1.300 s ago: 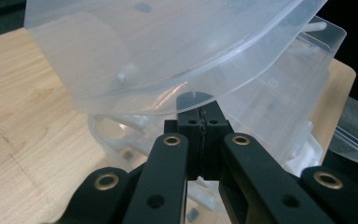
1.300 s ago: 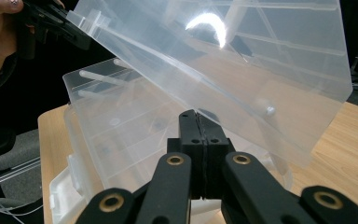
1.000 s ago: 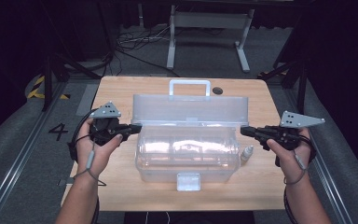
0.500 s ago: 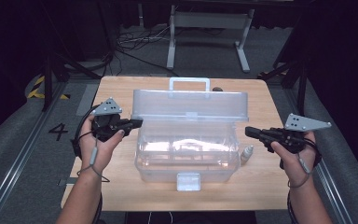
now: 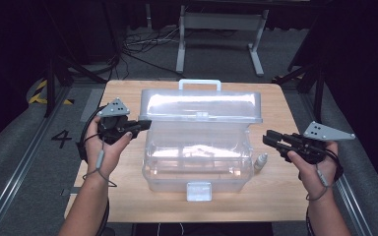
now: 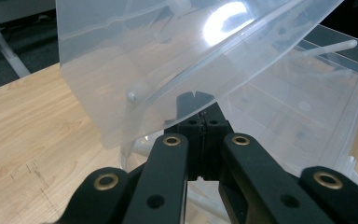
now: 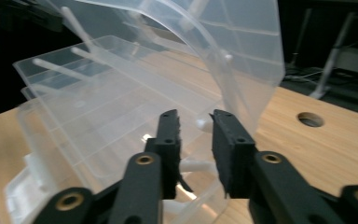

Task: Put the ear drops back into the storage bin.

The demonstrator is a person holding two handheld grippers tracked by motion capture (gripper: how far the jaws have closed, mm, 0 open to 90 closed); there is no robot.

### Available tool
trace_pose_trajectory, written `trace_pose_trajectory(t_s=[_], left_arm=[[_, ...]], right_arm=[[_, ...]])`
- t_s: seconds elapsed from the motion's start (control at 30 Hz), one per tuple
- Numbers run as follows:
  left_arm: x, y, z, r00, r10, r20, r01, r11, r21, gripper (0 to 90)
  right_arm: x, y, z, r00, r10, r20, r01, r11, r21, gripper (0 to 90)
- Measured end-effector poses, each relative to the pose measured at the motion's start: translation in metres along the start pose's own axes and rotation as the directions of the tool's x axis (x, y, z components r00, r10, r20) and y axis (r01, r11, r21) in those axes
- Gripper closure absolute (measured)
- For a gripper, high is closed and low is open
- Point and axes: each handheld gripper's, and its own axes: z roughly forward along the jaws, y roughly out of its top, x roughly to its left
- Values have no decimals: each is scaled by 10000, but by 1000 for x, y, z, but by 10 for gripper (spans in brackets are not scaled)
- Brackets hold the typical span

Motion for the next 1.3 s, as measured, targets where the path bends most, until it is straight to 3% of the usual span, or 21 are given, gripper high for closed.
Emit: trace_pose_trajectory(t_s=[0.1, 0.3, 0.57, 0.8, 1.3], left_arm=[[2, 2, 1, 10000, 10, 26, -10, 10000, -55, 899], [5, 6, 3, 10000, 33, 24, -33, 9999, -131, 899], [8, 10, 6, 9999, 97, 125, -94, 9997, -208, 899], [10, 12, 7, 9998, 152, 144, -149, 9996, -235, 899], [10, 13, 7, 9996, 212, 193, -207, 9995, -239, 898]], right_arm=[[3, 2, 1, 9983, -39, 587, 44, 10000, -80, 553], [5, 13, 6, 9940, -26, 1094, 79, 9988, -474, 479], [7, 31, 24, 9884, -442, 1454, 506, 9979, -406, 436], [7, 38, 39, 9815, -392, 1874, 485, 9978, -455, 419], [4, 52, 66, 9565, -655, 2842, 821, 9955, -468, 404]])
